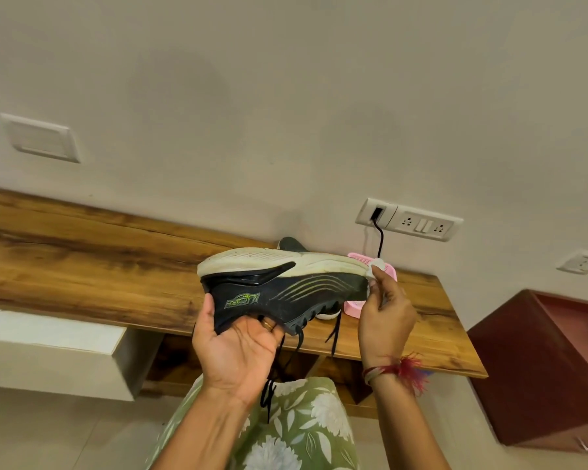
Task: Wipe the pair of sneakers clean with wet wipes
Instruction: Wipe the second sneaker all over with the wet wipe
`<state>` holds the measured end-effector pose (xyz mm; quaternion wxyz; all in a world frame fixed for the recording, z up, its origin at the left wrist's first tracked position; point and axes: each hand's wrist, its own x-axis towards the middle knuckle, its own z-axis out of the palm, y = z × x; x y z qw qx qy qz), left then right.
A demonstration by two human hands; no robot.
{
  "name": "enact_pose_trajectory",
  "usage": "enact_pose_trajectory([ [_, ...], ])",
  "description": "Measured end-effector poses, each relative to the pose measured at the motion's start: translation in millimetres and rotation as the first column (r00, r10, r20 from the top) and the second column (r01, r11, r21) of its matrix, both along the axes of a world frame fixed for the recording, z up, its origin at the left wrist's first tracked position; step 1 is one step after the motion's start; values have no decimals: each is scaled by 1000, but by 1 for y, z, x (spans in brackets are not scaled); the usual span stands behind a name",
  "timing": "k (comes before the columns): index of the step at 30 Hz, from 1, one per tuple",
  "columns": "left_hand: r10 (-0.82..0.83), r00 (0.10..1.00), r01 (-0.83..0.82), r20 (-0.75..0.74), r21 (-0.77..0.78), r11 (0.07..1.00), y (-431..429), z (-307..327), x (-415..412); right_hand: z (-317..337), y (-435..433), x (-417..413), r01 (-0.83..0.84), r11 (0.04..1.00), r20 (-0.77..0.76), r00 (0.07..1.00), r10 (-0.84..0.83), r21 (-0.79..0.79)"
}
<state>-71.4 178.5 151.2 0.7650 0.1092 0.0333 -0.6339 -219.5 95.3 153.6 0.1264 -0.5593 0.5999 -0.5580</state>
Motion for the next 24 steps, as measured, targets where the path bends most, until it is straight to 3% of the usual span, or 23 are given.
enact_pose_trajectory([
  [10, 8, 999, -12, 44, 76, 997, 6, 1, -3, 12, 17, 29, -126, 990, -340, 935, 98, -61],
  [16, 2, 999, -9, 51, 147, 989, 8, -1, -3, 4, 34, 53, -196, 978, -441, 885, 147, -68],
  [24, 19, 994, -39, 108, 182, 982, 9, 0, 3, 8, 42, 70, -240, 968, -462, 869, 179, -77],
])
